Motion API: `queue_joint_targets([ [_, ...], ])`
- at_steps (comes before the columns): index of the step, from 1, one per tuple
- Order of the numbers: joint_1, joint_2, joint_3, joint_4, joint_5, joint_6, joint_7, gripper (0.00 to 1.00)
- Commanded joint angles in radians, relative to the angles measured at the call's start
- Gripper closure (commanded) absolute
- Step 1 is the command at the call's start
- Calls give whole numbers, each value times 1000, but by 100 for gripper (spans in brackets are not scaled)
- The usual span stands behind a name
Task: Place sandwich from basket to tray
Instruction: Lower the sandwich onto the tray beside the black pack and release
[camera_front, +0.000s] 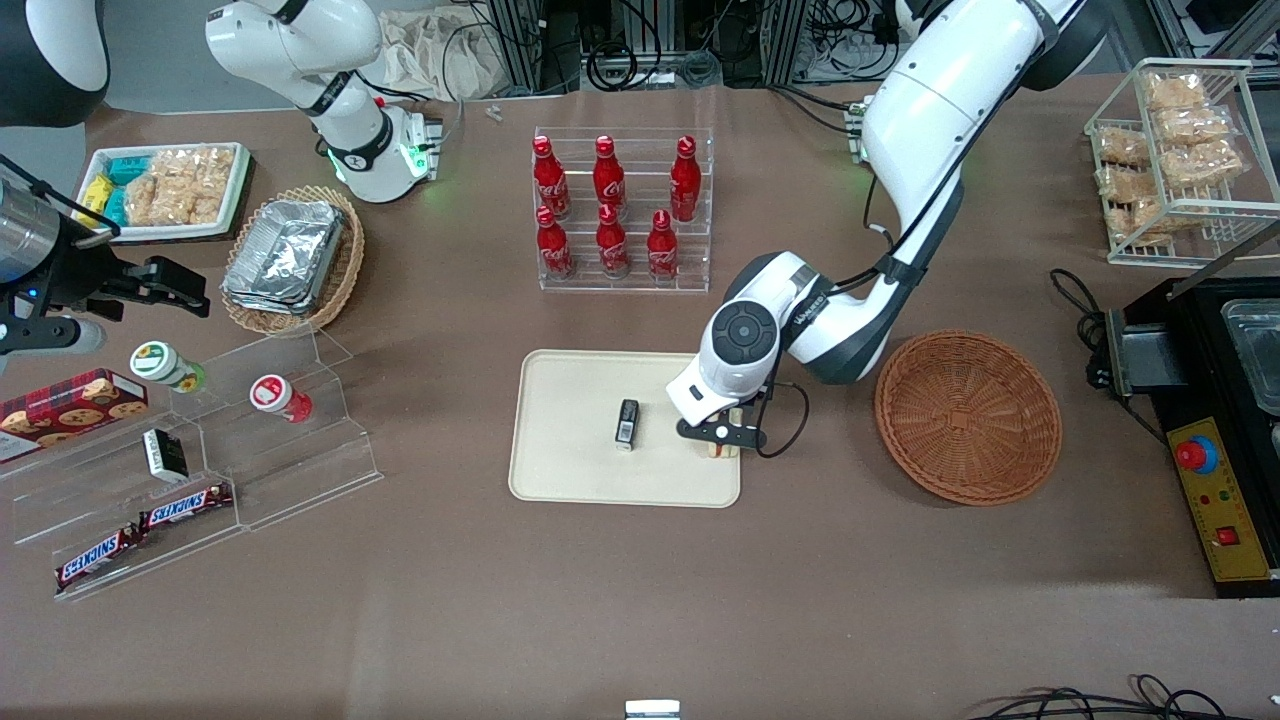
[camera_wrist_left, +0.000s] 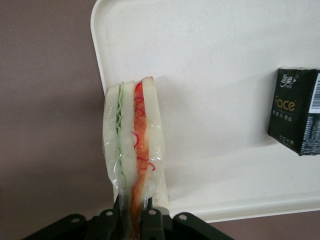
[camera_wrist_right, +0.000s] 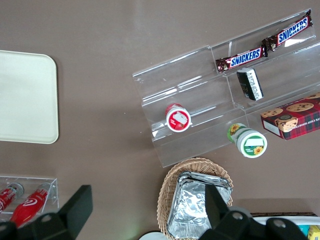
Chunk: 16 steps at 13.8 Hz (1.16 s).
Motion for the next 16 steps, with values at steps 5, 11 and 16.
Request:
queue_joint_targets([
  [5,-11,18,6,28,1,-7,-19,1],
  [11,-11,17,6,28,2,-7,-50,1],
  [16,-8,8,6,30,1,-11,-50,1],
])
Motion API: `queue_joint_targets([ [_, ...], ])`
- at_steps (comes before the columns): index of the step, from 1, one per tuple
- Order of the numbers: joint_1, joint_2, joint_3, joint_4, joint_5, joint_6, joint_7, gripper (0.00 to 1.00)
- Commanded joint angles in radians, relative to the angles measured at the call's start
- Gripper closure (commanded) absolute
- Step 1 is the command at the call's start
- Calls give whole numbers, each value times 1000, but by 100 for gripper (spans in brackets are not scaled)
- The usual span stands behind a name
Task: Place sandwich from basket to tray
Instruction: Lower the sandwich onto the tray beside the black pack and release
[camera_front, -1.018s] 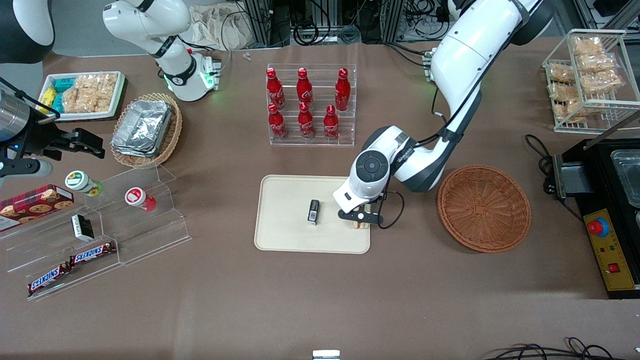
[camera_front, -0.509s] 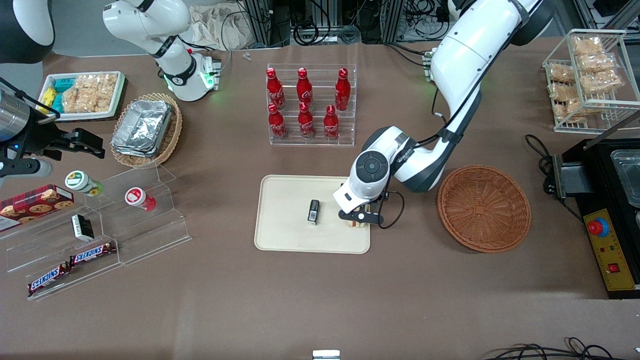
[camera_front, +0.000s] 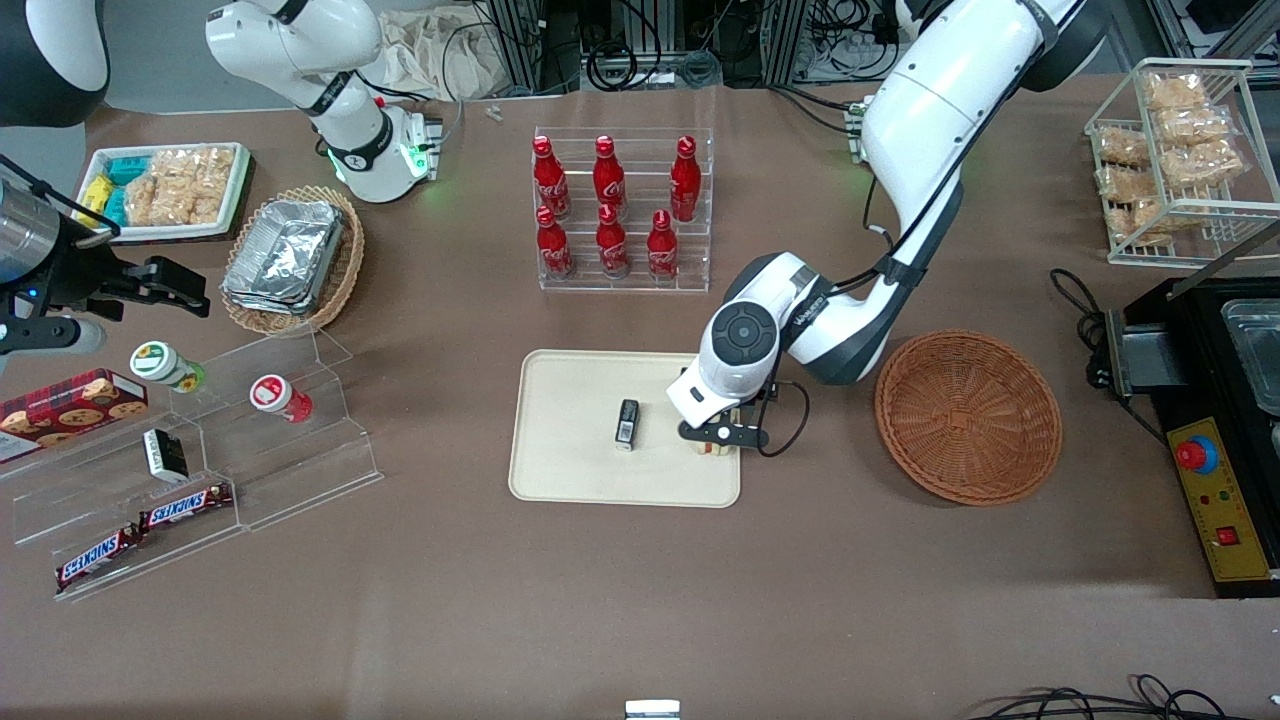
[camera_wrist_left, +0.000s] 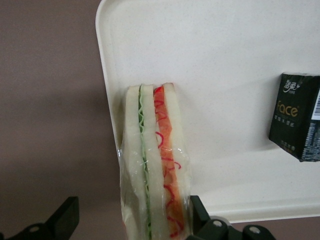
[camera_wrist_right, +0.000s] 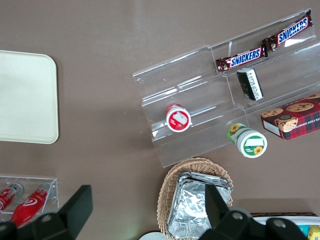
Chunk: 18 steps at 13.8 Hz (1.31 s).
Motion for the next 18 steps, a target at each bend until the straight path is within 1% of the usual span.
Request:
queue_joint_targets([
  [1,-8,3,6,28,1,-13,-15,1],
  [4,-6,-1,6,39,-20,-27,-15,1],
  [8,-3,-9,6,45,-22,-37,-27,1],
  [10,4,-26,6,48,-23,-62,-27,1],
  [12,7,-64,12,48,-25,-144,-14,1],
  [14,7,-110,42,48,-27,-229,-4,1],
  [16,9,-151,85,42,-28,-260,35,1],
  [17,9,-170,111,42,-46,-283,84,1],
  [18,9,-187,146,43,-88,-307,133,1],
])
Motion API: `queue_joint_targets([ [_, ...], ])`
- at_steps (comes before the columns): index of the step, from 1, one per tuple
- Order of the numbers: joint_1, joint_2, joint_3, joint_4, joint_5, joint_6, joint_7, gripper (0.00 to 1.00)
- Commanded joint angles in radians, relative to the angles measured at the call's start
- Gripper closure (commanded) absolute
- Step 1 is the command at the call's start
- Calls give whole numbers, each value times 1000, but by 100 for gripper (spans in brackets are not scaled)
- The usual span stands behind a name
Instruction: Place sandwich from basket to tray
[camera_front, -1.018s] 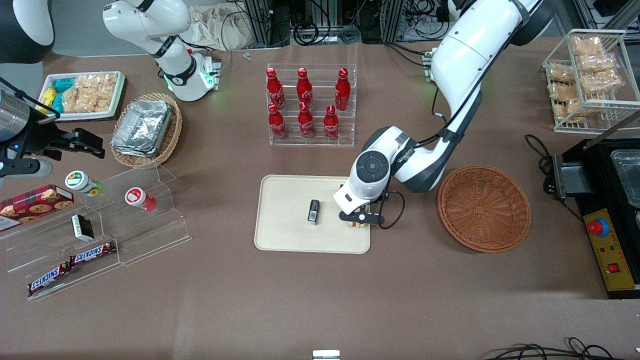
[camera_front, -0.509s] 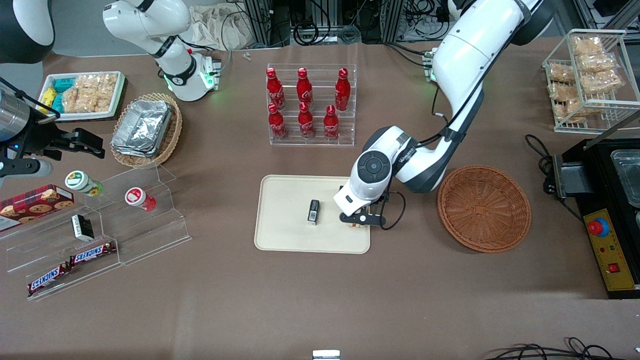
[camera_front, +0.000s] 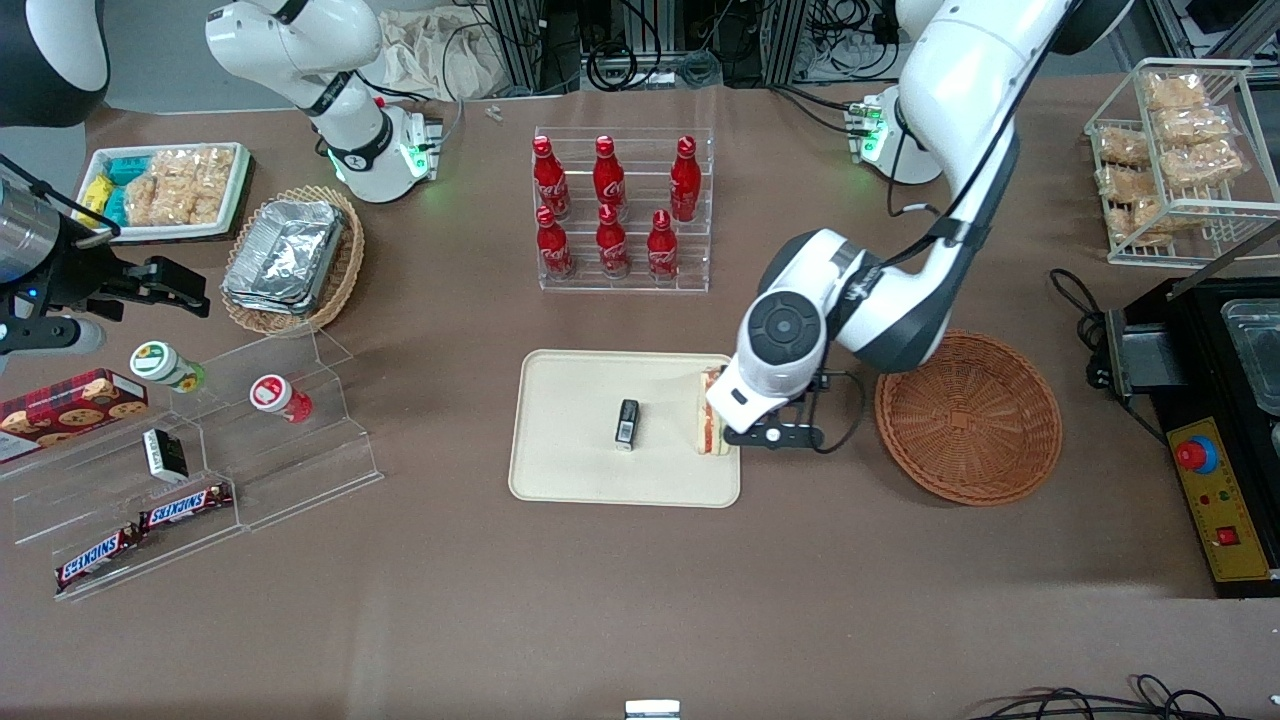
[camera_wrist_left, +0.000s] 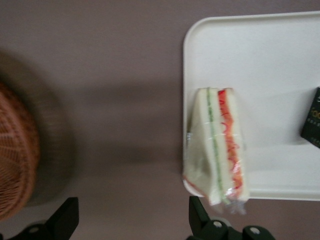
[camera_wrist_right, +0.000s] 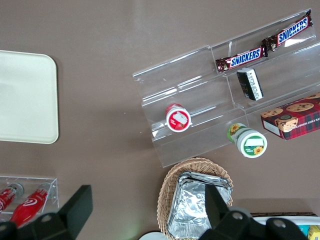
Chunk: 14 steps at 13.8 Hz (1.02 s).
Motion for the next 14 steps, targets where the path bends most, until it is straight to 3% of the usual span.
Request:
queue_joint_targets([
  [1,-3,-70,93,-13,-90,-66,138,1],
  [4,-3,-134,208,-10,-155,-147,257,1],
  [14,-3,-263,435,31,-160,-196,342,1],
])
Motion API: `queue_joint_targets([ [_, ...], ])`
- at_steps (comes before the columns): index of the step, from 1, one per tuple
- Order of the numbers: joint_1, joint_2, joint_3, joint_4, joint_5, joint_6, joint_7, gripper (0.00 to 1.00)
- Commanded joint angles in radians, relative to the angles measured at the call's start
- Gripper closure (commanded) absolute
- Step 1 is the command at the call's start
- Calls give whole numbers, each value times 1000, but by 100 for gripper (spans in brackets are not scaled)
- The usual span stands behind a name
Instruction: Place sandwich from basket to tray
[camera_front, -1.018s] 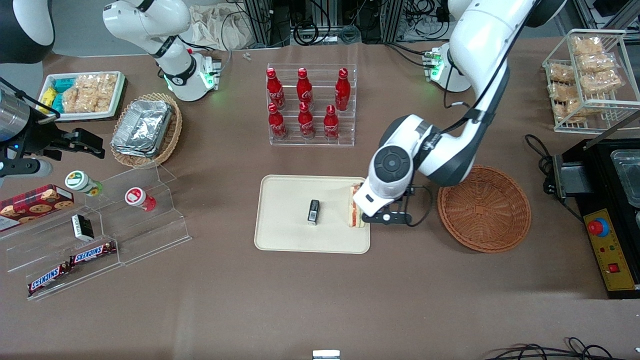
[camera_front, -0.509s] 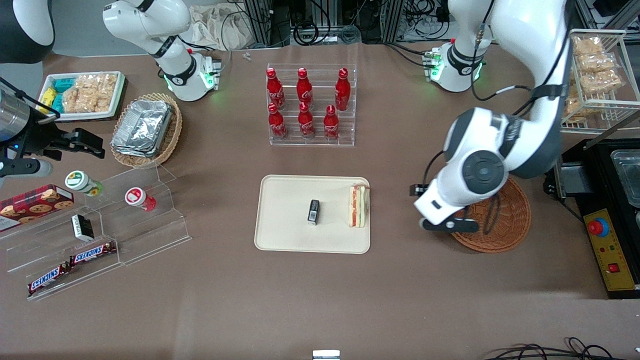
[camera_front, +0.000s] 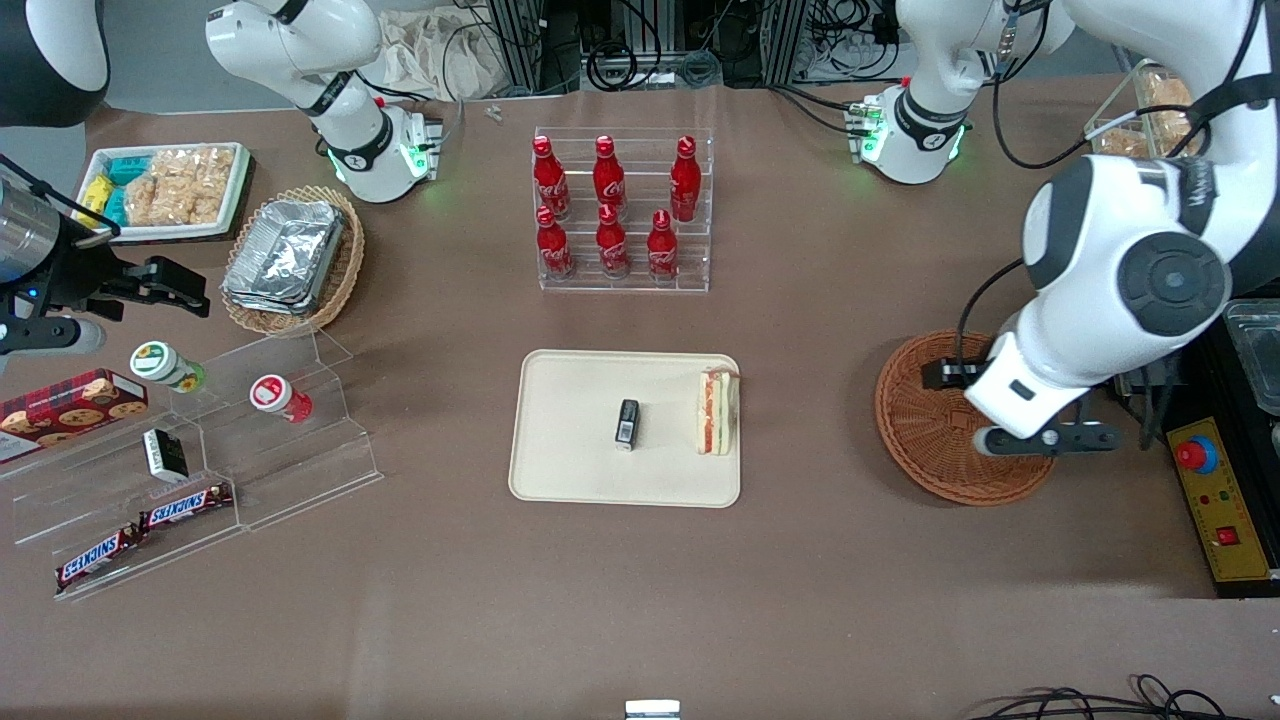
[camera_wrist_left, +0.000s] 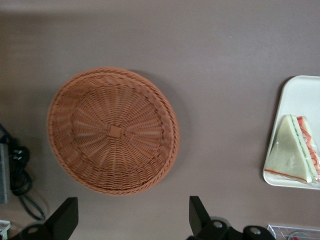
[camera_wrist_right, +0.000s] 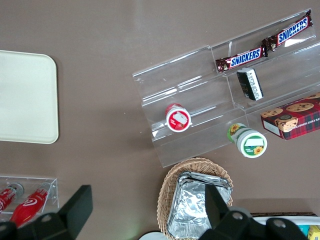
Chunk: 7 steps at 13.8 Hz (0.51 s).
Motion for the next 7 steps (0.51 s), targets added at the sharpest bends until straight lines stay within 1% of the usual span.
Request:
queue_joint_targets([
  [1,-6,-5,43,28,-22,-30,15,1],
  [5,-5,-1,54,28,-38,-30,118,1],
  [7,-5,-1,55,26,-36,-32,120,1],
])
